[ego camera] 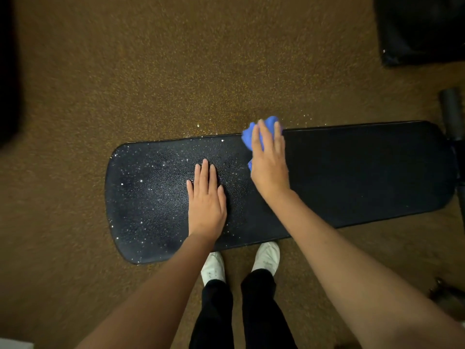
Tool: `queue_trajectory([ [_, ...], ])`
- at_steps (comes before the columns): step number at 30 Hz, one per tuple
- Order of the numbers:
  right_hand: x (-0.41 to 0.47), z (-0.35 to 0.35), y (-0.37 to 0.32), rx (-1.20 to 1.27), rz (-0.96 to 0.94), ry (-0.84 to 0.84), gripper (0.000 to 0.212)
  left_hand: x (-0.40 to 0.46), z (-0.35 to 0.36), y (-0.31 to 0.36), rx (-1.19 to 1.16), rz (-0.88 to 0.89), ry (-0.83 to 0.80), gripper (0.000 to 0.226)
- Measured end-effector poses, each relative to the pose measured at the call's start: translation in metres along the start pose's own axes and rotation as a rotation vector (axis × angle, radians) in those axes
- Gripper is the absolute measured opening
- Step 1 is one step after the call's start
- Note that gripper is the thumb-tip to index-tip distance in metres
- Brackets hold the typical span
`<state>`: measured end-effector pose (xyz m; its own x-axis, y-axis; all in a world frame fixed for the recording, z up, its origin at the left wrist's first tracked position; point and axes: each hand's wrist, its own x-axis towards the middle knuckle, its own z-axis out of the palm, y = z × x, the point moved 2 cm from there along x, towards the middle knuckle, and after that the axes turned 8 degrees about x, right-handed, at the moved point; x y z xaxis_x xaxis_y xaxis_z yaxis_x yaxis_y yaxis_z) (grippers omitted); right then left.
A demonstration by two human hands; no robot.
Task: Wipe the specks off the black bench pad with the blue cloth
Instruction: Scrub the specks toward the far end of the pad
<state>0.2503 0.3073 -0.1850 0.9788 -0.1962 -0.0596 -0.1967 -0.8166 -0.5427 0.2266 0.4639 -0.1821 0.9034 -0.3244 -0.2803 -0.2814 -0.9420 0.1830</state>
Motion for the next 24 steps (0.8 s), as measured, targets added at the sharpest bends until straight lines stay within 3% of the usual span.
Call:
queue_trajectory([
  [4,-0.035,0.001,0.006,-0.061,-0.391,-0.178,0.079,-0.001,-0.002,-0.003,-0.033,0.013,0.006,0.062],
  [6,-0.035,-0.011,0.02,-0.094,-0.469,-0.187,0.076,-0.001,-0.004,-0.004,-0.05,0.026,0.001,0.062],
  [8,-0.027,-0.015,0.025,-0.095,-0.358,-0.115,0.072,-0.001,-0.006,-0.005,-0.057,0.038,-0.004,0.062],
  [12,-0.026,0.002,-0.003,-0.044,-0.035,-0.036,0.086,-0.002,-0.004,-0.007,-0.043,0.052,-0.004,0.062],
  [14,-0.043,0.011,-0.01,-0.056,-0.115,-0.08,0.085,-0.002,-0.003,-0.007,-0.027,0.044,-0.004,0.062],
  [17,-0.062,0.001,0.005,-0.078,-0.395,-0.174,0.079,-0.002,-0.003,-0.007,-0.025,0.043,-0.004,0.062],
  [19,-0.06,-0.008,0.021,-0.123,-0.459,-0.188,0.077,-0.002,-0.003,-0.007,-0.031,0.051,-0.01,0.063],
  [24,-0.047,0.001,0.008,-0.085,-0.039,-0.011,0.082,-0.002,-0.004,-0.008,-0.017,0.064,-0.019,0.065],
])
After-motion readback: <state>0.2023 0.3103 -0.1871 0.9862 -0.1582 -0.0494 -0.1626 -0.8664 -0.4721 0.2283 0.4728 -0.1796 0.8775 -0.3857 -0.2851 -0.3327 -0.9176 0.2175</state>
